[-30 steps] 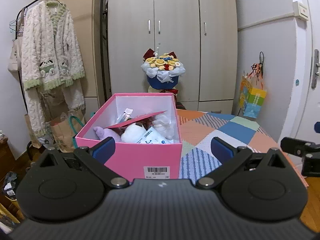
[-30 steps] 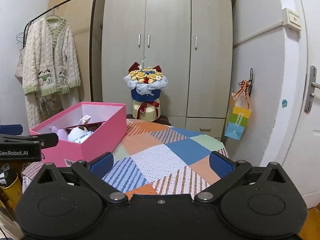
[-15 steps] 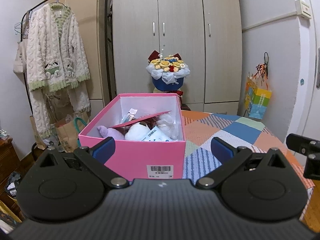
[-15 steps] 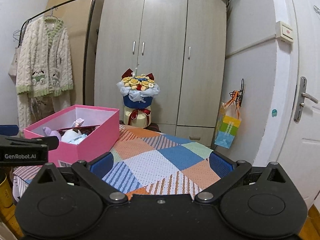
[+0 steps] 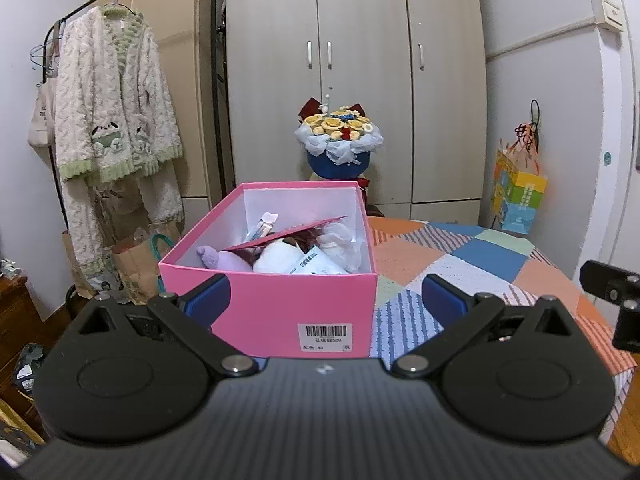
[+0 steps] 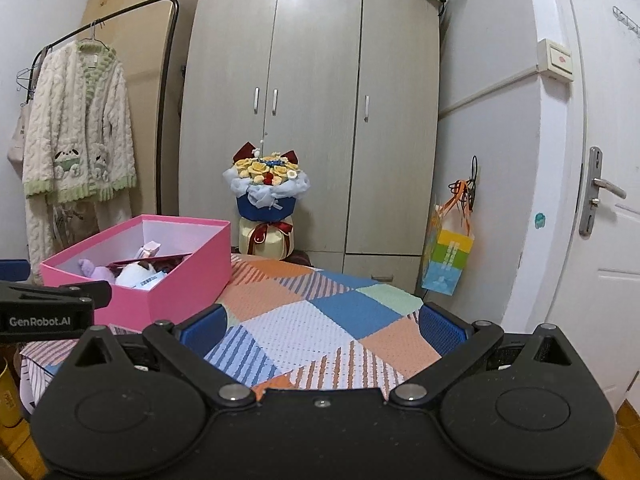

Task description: Organize soft objects

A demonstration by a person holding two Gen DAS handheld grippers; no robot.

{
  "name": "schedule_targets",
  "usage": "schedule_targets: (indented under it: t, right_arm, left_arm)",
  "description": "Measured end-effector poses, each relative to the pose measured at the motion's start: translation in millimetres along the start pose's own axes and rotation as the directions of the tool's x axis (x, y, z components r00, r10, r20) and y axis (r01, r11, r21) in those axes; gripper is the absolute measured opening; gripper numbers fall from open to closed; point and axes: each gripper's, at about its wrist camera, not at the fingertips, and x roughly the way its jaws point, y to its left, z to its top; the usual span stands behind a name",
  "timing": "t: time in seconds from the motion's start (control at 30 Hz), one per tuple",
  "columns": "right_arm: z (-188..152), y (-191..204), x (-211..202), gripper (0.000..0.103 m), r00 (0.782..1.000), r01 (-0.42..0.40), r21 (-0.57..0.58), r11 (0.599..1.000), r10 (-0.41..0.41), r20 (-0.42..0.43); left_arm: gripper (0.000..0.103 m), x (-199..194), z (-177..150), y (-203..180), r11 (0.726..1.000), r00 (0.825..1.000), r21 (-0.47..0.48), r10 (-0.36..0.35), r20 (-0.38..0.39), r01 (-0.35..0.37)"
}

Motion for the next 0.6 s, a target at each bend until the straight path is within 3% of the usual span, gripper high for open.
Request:
schedule_targets:
  t: [0.6]
  right_arm:
    - [-1.7,-0.9,4.9,0.103,1.000,0.001,-0.006,1.000,-0.001,-0.025]
  left_arm:
    - [0.103,-2.9,-0.9,4.3,1.000,1.000,0.017,0.009,0.001,-0.009]
